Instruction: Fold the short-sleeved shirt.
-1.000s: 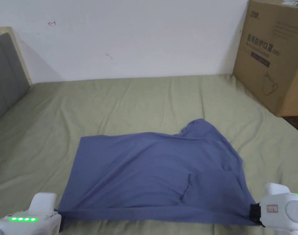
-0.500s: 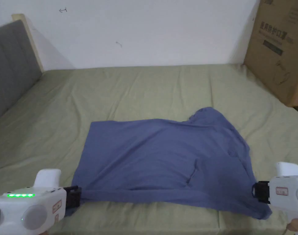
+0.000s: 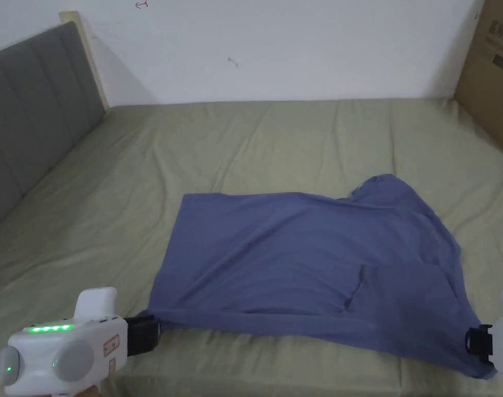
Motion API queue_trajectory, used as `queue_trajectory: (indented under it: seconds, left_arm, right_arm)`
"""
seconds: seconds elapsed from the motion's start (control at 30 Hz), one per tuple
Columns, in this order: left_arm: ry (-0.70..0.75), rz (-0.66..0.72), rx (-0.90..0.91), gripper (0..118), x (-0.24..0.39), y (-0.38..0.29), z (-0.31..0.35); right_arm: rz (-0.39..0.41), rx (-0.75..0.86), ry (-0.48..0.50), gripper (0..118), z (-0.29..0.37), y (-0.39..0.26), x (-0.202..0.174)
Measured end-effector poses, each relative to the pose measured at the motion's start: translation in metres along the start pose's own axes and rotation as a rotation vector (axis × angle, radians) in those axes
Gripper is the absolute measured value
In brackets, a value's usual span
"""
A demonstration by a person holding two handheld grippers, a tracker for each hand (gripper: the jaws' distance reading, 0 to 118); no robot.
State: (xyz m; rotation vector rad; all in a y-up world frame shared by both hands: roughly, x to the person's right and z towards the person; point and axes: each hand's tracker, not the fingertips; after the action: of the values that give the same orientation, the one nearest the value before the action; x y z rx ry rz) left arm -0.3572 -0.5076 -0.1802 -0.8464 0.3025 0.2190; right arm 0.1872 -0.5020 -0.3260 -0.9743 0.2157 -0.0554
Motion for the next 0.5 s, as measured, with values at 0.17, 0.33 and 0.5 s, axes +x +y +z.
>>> queue_trajectory:
  seconds: [0.17,0.33,0.5]
  left_arm:
    - [-0.028,0.046,-0.043,0,-0.001,0.004,-0.039]
    - [-0.037,0.008,-0.021,0,0.006,0.001,-0.030]
    - [-0.027,-0.033,-0.009,0,0.013,0.006,-0.010]
  right_arm:
    - [-0.009,-0.026,-0.008,0,-0.008,0.000,0.002]
    - [-0.002,-0.045,0.005,10,-0.009,-0.003,0.003]
    - [0.006,-0.021,-0.012,90,-0.012,0.003,0.005]
